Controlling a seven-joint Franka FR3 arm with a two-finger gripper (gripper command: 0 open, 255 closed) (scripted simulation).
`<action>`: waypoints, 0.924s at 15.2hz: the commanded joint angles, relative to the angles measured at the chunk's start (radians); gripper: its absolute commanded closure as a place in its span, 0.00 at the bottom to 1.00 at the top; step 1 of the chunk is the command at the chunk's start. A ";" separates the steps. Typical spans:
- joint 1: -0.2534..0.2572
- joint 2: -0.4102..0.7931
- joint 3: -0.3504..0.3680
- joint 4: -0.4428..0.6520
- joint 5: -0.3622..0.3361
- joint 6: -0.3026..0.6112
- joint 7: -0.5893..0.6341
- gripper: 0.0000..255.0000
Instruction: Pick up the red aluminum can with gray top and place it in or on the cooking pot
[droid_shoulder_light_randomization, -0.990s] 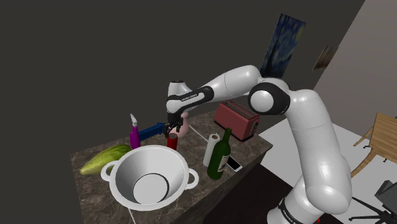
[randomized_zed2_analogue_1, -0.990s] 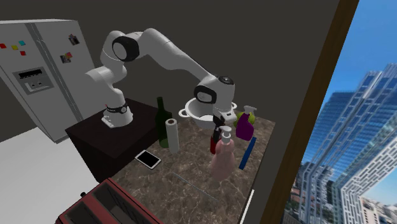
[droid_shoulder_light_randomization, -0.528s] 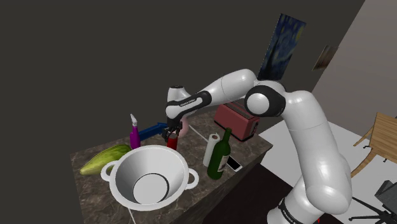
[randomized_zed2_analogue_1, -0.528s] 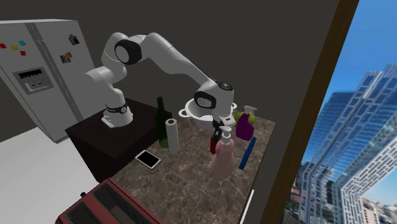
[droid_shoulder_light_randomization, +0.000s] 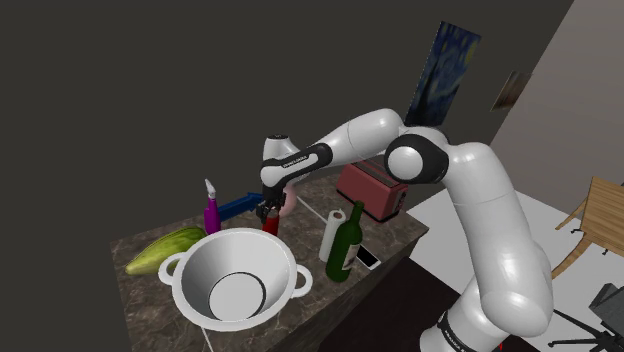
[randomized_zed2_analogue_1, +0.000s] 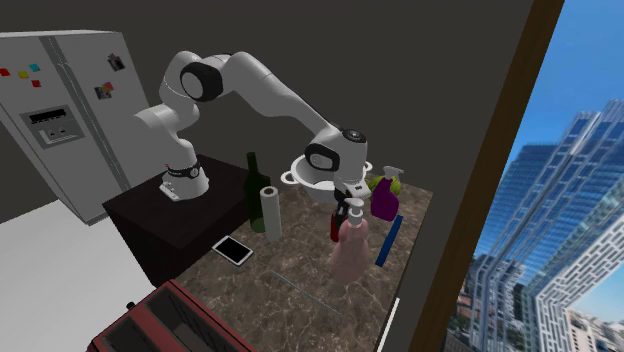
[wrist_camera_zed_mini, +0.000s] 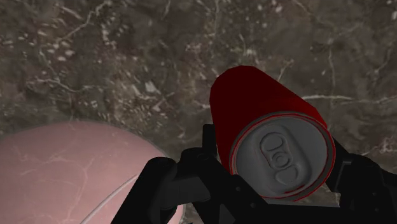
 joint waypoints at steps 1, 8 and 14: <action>0.000 0.000 0.000 0.000 0.000 0.000 0.000 1.00; 0.000 -0.009 0.000 -0.001 0.000 -0.008 0.000 1.00; -0.002 -0.061 0.002 -0.002 0.002 -0.059 0.001 1.00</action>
